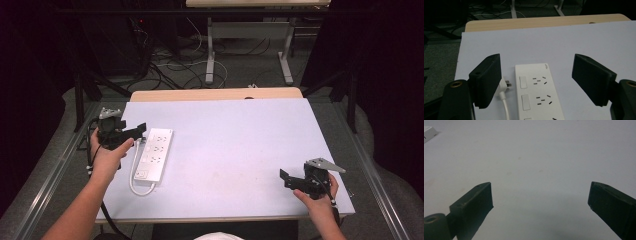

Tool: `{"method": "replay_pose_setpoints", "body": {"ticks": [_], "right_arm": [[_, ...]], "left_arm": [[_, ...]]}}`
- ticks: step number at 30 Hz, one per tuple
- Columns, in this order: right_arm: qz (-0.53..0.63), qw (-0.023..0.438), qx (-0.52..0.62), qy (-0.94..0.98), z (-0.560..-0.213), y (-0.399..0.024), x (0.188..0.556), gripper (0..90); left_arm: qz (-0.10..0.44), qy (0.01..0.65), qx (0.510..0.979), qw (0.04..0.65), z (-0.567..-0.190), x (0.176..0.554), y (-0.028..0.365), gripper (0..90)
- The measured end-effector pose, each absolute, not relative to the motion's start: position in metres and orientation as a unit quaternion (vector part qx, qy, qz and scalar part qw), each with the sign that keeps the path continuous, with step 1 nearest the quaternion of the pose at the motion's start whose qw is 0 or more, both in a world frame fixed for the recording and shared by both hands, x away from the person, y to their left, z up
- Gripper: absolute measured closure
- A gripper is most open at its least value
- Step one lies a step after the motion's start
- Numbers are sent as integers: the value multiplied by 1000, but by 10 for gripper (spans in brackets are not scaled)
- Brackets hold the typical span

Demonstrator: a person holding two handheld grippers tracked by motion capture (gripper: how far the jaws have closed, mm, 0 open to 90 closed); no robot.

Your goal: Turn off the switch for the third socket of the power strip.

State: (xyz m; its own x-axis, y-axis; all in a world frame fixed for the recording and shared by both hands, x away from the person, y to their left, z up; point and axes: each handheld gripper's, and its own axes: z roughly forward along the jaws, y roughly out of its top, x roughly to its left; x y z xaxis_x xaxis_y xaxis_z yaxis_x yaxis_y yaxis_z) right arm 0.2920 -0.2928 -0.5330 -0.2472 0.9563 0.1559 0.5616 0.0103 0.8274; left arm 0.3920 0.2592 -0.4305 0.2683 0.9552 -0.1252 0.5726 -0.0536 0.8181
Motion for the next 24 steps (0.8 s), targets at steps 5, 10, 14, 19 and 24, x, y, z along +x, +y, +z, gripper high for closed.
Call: {"method": "replay_pose_setpoints", "body": {"ticks": [5,10,14,19,24], "right_arm": [[417,235,569,669,-533,-292,292,53],[417,235,568,669,-533,-292,292,54],[422,234,567,668,-534,-292,293,56],[422,234,566,668,-534,-292,293,57],[422,234,566,668,-535,-292,293,59]], "left_arm": [[232,561,685,403,-432,398,259,271],[230,566,686,395,-434,403,258,289],[236,567,685,391,-437,408,258,269],[236,572,683,387,-442,414,256,269],[235,575,687,378,-446,420,256,298]]}}
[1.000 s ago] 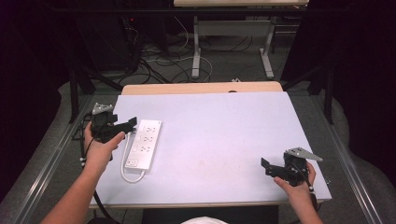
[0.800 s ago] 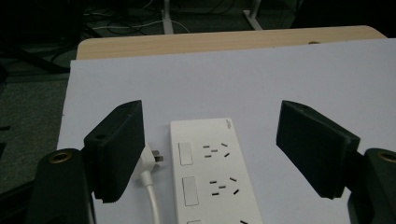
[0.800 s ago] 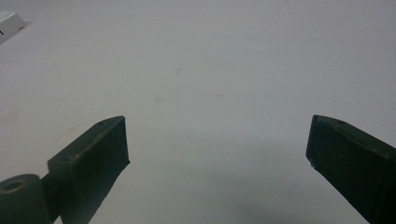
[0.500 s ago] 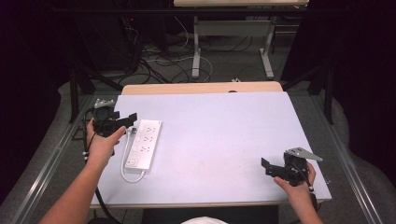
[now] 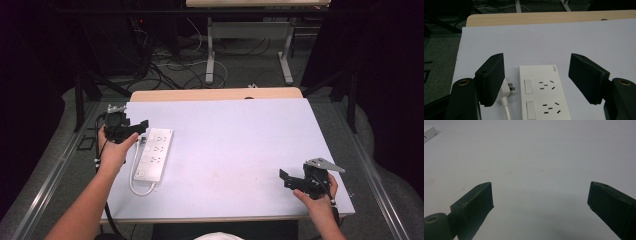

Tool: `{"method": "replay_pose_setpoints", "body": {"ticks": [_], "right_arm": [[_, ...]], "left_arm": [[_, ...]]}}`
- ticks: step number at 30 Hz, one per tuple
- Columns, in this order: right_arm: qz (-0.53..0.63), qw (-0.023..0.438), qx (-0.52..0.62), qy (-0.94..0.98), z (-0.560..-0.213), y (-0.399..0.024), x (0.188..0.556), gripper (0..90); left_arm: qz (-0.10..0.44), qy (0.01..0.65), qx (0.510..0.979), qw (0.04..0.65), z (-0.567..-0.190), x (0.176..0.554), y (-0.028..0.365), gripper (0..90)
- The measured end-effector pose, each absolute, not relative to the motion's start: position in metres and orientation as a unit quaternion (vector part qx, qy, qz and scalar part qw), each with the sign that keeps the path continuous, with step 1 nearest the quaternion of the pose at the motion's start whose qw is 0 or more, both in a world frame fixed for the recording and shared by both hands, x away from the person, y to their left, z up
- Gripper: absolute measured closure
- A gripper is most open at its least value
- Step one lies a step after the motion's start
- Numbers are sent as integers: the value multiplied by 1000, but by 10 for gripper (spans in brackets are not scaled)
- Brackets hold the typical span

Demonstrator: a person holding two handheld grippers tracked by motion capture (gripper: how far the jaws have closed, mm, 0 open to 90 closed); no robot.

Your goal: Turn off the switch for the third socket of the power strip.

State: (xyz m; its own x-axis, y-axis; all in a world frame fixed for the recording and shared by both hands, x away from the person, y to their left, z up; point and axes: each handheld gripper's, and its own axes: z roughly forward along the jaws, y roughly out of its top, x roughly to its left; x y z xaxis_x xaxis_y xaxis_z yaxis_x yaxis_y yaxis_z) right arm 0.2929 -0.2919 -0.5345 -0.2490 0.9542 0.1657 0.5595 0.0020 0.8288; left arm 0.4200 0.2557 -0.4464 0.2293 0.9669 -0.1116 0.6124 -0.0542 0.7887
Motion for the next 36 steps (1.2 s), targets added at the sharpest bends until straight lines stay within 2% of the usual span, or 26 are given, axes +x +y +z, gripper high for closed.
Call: {"method": "replay_pose_setpoints", "body": {"ticks": [12,20,36], "right_arm": [[421,235,566,668,-535,-291,294,61],[418,232,564,673,-536,-291,294,61],[420,226,565,673,-537,-290,295,62]], "left_arm": [[228,585,691,358,-455,433,256,320],[223,587,697,345,-460,440,253,379],[224,606,695,317,-473,456,252,372]]}}
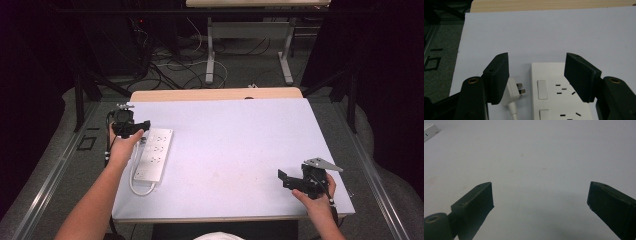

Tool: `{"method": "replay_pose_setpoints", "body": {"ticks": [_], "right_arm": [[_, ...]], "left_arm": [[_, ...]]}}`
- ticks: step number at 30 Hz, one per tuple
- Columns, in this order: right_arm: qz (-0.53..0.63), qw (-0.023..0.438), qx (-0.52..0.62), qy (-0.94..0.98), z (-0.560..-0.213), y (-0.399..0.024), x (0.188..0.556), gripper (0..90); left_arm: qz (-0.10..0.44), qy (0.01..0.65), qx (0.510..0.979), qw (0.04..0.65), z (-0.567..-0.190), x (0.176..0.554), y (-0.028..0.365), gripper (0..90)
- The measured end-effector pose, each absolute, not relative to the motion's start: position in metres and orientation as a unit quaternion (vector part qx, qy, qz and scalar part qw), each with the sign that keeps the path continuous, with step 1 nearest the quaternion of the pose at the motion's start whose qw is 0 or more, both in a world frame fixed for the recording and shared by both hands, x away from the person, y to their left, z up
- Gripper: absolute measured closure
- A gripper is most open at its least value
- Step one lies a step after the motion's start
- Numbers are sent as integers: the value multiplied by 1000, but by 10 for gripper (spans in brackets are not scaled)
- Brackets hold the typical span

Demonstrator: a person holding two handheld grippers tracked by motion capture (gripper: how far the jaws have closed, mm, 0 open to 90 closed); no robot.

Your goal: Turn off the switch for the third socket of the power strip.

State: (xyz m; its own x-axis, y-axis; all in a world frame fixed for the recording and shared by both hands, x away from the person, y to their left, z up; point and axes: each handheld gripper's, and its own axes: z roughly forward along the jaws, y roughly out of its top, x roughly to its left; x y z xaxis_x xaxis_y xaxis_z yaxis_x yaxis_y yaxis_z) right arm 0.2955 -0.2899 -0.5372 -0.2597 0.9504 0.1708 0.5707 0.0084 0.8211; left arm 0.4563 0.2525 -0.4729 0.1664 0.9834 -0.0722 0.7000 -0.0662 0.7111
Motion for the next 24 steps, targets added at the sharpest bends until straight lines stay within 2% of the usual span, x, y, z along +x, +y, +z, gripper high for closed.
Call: {"method": "replay_pose_setpoints", "body": {"ticks": [10,24], "right_arm": [[421,222,566,673,-538,-289,295,63],[421,218,567,674,-538,-290,296,65]], "left_arm": [[217,609,700,305,-483,464,247,394],[198,620,702,288,-492,472,246,498]]}}
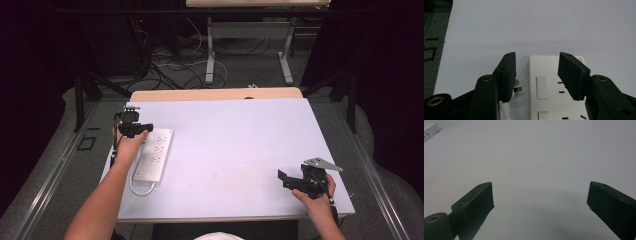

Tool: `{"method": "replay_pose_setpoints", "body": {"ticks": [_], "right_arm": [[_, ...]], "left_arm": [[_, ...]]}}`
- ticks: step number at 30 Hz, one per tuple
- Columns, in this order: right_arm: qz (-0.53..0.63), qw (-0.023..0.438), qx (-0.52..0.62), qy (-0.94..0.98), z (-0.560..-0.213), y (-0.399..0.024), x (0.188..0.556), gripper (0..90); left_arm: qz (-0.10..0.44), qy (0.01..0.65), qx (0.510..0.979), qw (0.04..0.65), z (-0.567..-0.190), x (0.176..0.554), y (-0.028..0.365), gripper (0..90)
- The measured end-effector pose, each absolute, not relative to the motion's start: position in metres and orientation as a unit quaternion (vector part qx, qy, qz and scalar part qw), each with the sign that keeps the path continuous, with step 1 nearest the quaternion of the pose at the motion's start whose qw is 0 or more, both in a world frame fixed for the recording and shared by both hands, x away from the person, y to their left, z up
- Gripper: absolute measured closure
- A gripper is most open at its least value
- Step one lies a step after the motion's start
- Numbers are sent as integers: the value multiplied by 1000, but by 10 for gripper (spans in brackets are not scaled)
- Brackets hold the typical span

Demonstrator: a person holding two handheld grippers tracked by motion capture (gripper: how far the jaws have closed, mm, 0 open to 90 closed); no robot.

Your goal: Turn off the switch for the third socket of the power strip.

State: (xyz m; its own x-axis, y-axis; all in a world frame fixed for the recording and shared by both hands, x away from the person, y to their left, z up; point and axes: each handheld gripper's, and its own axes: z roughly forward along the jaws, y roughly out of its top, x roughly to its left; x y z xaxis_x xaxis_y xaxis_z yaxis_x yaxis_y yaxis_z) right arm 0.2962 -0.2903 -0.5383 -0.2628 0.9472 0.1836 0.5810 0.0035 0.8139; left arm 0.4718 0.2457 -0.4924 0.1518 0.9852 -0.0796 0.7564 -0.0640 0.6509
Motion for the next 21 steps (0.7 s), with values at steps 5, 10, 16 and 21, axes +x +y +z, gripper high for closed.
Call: {"method": "replay_pose_setpoints", "body": {"ticks": [5,10,16,21], "right_arm": [[420,216,566,676,-539,-290,297,65],[420,215,564,677,-540,-291,298,66],[419,211,568,677,-540,-290,298,66],[419,214,569,674,-541,-289,298,67]], "left_arm": [[187,627,700,284,-497,475,249,565],[173,630,703,281,-499,476,249,643],[165,629,708,275,-503,480,245,694],[164,633,703,279,-509,483,242,746]]}}
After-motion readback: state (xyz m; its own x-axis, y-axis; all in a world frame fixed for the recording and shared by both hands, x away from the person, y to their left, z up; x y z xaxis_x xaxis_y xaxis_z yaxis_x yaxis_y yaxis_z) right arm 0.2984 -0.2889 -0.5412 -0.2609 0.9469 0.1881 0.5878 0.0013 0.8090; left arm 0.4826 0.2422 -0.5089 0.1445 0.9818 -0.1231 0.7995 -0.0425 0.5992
